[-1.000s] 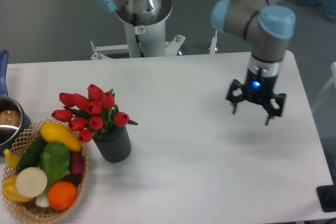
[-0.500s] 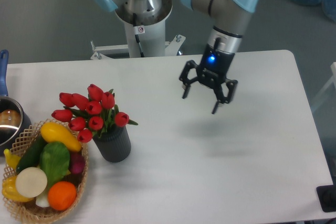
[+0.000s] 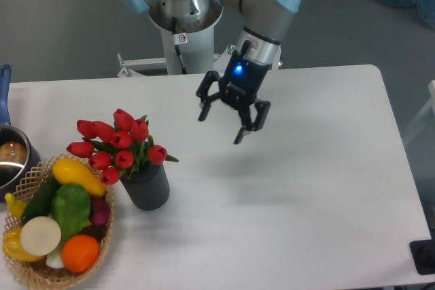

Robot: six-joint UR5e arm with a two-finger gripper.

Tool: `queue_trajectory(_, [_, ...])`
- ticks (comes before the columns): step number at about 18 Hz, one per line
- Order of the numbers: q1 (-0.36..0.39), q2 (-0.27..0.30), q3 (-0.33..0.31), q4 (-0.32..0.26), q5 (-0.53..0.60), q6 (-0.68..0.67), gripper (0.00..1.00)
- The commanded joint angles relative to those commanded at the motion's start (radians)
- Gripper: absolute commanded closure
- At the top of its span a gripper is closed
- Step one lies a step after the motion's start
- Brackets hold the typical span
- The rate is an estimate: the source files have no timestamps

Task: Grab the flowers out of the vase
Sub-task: 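Move the open gripper toward the red tulips in the black vase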

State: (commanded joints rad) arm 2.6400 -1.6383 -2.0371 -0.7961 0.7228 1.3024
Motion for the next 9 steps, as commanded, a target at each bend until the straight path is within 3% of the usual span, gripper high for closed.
queue_trajectory(5, [-0.011, -0.006, -0.020, -0.002, -0.141, -0.011, 0.00])
queue_trajectory(9, [-0.032, -0.043, -0.018, 0.000, -0.220, -0.012, 0.00])
